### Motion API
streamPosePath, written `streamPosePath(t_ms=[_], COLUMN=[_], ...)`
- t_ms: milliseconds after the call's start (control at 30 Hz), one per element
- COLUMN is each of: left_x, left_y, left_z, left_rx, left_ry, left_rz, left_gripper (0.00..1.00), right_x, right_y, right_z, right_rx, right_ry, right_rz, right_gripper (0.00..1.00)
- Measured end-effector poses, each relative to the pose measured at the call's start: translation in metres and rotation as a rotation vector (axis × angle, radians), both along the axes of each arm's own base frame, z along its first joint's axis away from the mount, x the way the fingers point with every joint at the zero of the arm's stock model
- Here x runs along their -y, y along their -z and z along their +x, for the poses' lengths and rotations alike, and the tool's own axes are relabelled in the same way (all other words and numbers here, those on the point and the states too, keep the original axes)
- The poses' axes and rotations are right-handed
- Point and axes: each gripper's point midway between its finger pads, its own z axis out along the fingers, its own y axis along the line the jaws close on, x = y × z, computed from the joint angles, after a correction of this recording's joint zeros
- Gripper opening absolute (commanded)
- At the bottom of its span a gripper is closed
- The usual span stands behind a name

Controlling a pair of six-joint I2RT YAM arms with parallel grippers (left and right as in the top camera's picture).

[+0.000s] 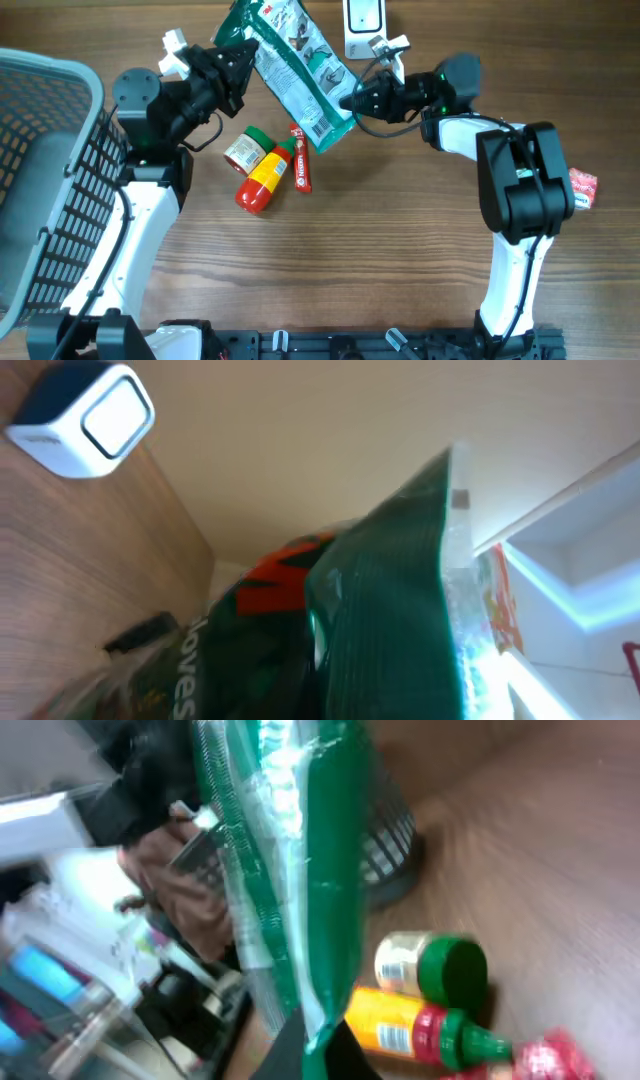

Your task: Scan the item barcode

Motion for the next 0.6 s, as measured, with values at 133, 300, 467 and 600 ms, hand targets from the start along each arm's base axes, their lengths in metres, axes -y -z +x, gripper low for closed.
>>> streamPosePath(t_ms=[133,300,467,600], left_x=[-0.019,-0.030,-0.033,-0.049], left_y=[0.027,0.072,0.109,0.087], left_z=[0.003,-0.007,-0.048,-0.077], left_rx=[-0.078,-0.150,-0.222,-0.133], left_ry=[-0.046,-0.021,0.059,0.011], left_rz=[0.074,0.260,0.497,0.692], left_gripper=[0.72,1.00,1.00,1.00], right_x=[0.001,0.005,0.035,0.048], right_y=[-0.014,-0.021,-0.026,-0.018], right_z=[-0.007,-0.007,0.011,0.032], right_rx=[-0.191,-0.450,-0.484,-0.609], right_ry=[-0.002,0.004,0.078,0.136], right_rz=[-0.030,-0.071,-0.057,-0.044], right_gripper=[0.04,0.05,0.05,0.04])
